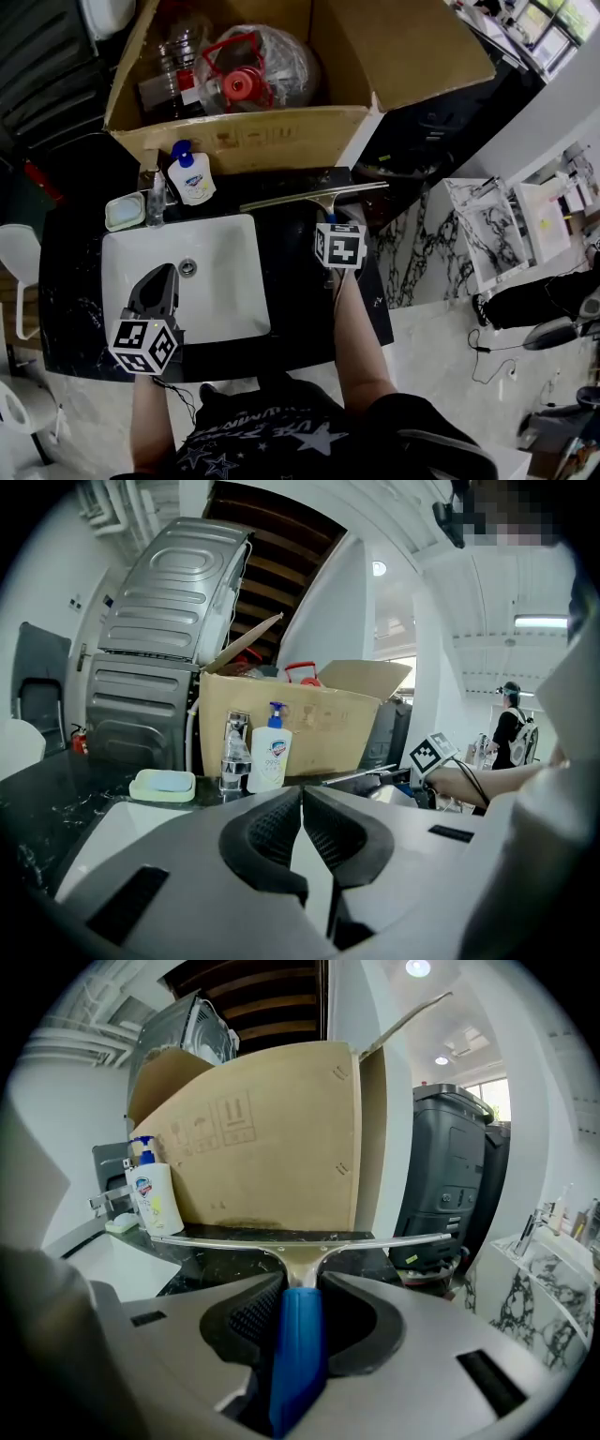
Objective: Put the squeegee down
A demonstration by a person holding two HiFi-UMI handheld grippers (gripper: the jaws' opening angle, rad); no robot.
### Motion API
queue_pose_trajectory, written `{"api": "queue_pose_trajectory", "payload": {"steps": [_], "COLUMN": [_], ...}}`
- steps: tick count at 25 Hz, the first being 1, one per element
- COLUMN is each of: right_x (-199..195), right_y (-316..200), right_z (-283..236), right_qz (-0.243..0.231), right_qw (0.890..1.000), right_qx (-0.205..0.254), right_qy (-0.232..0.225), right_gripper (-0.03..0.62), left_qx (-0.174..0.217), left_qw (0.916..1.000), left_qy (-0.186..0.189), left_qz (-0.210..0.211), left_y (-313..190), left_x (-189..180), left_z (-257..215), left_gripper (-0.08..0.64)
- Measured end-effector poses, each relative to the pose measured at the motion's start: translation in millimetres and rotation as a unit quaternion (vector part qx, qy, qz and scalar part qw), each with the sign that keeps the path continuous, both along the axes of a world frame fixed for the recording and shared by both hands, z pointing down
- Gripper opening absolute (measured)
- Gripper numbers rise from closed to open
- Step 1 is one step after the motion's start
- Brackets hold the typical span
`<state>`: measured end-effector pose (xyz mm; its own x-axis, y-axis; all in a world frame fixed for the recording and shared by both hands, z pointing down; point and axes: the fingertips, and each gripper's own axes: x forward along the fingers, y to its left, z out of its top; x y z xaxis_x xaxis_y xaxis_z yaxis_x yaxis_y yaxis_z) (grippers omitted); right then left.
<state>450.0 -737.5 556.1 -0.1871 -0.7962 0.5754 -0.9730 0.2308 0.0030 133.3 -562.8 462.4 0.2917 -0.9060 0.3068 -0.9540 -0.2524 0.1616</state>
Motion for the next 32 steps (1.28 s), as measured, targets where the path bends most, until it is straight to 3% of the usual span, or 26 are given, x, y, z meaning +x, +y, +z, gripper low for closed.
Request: {"api": "queue_pose_trajectory", "payload": {"steps": [15, 22, 32], "right_x": [-11.8, -12.8, -7.0], "right_y": [-27.2, -18.4, 18.5], "right_z": [30.2, 29.5, -7.9], "right_qz": [0.004, -0.025, -0.018], "right_qw": [0.998, 0.995, 0.999], "right_qx": [-0.041, -0.045, -0.007], "right_qy": [0.054, 0.085, 0.029], "right_gripper": [0.140, 0.141, 0.141], "left_qx": [-0.019, -0.019, 0.003], "left_qw": [0.9998, 0.9997, 0.9998], "left_qy": [0.008, 0.016, 0.014], "left_qz": [-0.004, 0.000, 0.016], "left_y": [-1.9, 5.0, 16.7], "left_x": [-4.9, -6.7, 0.8], "left_z": [19.8, 20.2, 0.6], "left_gripper": [0.025, 0.025, 0.025]}}
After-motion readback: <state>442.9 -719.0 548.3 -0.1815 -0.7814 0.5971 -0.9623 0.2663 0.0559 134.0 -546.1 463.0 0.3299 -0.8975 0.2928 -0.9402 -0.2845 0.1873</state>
